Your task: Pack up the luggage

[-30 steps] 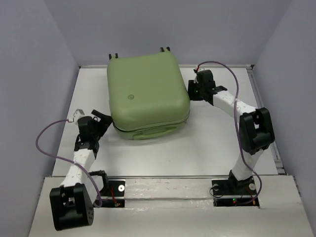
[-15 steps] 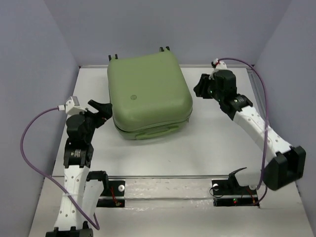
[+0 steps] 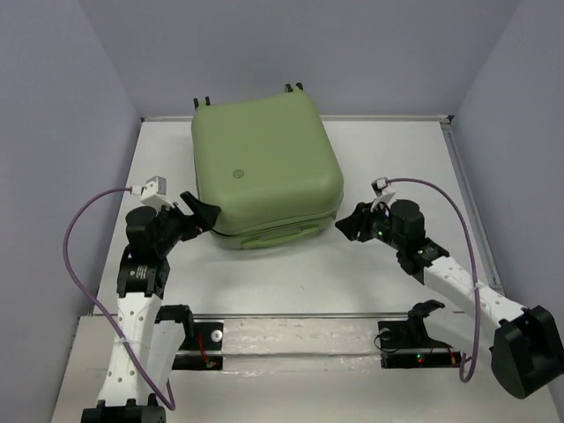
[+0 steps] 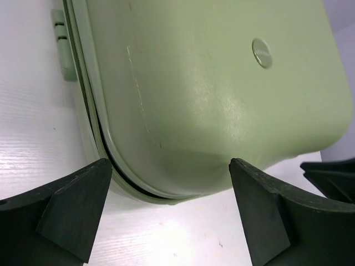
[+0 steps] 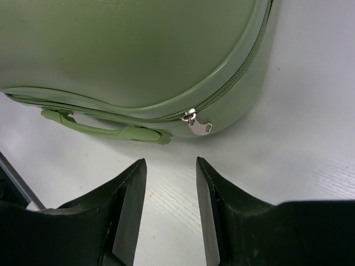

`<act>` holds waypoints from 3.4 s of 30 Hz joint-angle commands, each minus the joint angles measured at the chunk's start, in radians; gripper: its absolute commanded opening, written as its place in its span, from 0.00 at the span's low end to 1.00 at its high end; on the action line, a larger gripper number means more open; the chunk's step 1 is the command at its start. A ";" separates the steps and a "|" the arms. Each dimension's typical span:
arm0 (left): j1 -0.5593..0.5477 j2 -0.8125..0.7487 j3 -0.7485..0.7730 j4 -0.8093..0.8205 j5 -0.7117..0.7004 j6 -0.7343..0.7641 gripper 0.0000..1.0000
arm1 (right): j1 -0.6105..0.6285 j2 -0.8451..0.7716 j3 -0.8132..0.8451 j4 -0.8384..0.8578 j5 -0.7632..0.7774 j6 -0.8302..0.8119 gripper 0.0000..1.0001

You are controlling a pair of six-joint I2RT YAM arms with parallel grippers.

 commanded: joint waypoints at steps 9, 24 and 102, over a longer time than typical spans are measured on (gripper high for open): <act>-0.014 -0.009 0.064 -0.054 0.112 0.084 0.99 | 0.010 0.252 0.066 0.287 0.017 -0.128 0.47; -0.015 0.012 0.073 -0.031 0.132 0.081 0.99 | 0.010 0.343 0.067 0.422 0.016 -0.149 0.39; 0.221 0.288 0.234 0.138 -0.187 -0.104 0.99 | 0.504 0.302 0.222 0.031 0.355 0.070 0.07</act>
